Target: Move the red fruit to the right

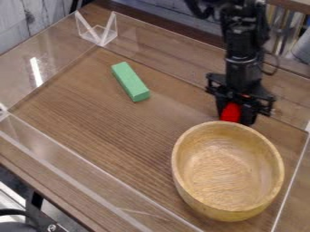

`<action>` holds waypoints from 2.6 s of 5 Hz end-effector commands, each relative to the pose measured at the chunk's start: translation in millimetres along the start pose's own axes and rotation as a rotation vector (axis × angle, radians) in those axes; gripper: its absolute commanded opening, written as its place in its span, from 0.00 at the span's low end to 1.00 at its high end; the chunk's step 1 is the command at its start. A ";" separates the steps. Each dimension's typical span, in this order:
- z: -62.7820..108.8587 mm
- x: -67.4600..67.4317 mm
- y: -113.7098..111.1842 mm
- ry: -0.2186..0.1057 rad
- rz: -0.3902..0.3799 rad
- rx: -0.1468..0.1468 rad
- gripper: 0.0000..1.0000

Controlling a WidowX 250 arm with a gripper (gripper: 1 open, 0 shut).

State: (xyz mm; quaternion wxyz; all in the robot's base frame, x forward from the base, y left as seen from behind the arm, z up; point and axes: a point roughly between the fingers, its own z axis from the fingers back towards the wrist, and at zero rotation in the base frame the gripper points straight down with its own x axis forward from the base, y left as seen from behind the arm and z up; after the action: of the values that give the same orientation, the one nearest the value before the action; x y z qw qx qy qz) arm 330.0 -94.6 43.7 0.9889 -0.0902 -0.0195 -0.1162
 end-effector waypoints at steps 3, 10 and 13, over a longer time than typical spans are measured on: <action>9.2 -9.4 -44.9 -0.036 -0.075 -0.010 1.00; 54.9 -37.5 -62.1 0.006 -0.059 0.039 1.00; 47.0 -56.6 -79.7 0.008 -0.055 0.041 1.00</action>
State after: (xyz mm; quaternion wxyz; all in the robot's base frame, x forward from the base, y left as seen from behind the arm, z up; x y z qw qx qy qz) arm 252.4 -147.2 86.2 0.9882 -0.0615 0.0048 -0.1399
